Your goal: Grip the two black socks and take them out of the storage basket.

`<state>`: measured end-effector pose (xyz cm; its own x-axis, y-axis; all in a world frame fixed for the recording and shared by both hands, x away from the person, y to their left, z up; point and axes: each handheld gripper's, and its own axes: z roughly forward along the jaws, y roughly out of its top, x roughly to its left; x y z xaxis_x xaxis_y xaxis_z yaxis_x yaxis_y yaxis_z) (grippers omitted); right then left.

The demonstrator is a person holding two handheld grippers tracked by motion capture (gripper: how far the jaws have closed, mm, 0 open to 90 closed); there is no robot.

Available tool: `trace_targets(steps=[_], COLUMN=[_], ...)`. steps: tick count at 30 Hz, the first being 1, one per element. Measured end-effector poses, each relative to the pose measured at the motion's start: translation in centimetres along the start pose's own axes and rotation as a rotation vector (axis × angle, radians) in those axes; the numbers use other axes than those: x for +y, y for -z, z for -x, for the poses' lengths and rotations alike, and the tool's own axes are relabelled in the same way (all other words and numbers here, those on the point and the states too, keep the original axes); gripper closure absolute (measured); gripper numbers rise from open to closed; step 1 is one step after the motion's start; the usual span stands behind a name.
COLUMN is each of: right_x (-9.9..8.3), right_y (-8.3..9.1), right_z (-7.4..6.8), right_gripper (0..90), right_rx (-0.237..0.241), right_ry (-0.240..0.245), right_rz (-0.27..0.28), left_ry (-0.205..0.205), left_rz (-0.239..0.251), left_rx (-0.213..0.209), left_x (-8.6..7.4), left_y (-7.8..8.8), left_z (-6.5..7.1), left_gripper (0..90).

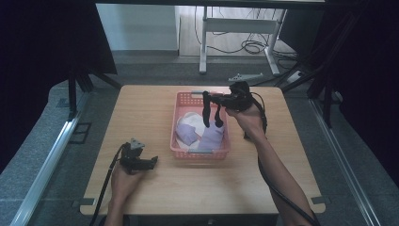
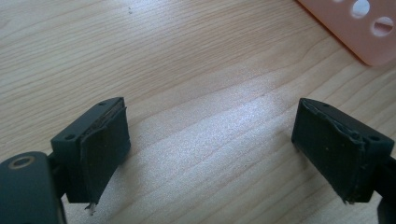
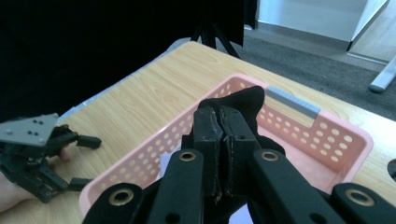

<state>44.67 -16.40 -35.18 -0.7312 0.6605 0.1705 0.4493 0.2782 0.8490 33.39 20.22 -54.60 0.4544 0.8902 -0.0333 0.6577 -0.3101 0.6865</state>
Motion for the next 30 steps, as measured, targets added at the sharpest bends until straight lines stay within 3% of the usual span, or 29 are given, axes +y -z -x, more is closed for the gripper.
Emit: trace_targets(steps=[13, 30], right_x=[1.2, 1.1], right_y=[2.2, 6.2], right_z=[0.8, 4.0], right_gripper=[85.9, 85.7], right_rx=[-0.06, -0.178], right_ry=[0.008, -0.036], right_rz=[0.041, 0.089], left_ry=[0.0, 0.0], left_rz=[0.001, 0.0], left_rx=[-0.001, 0.0], left_x=[0.0, 0.0], left_y=[0.0, 0.0], left_z=[0.0, 0.0], left_gripper=[10.9, 10.9])
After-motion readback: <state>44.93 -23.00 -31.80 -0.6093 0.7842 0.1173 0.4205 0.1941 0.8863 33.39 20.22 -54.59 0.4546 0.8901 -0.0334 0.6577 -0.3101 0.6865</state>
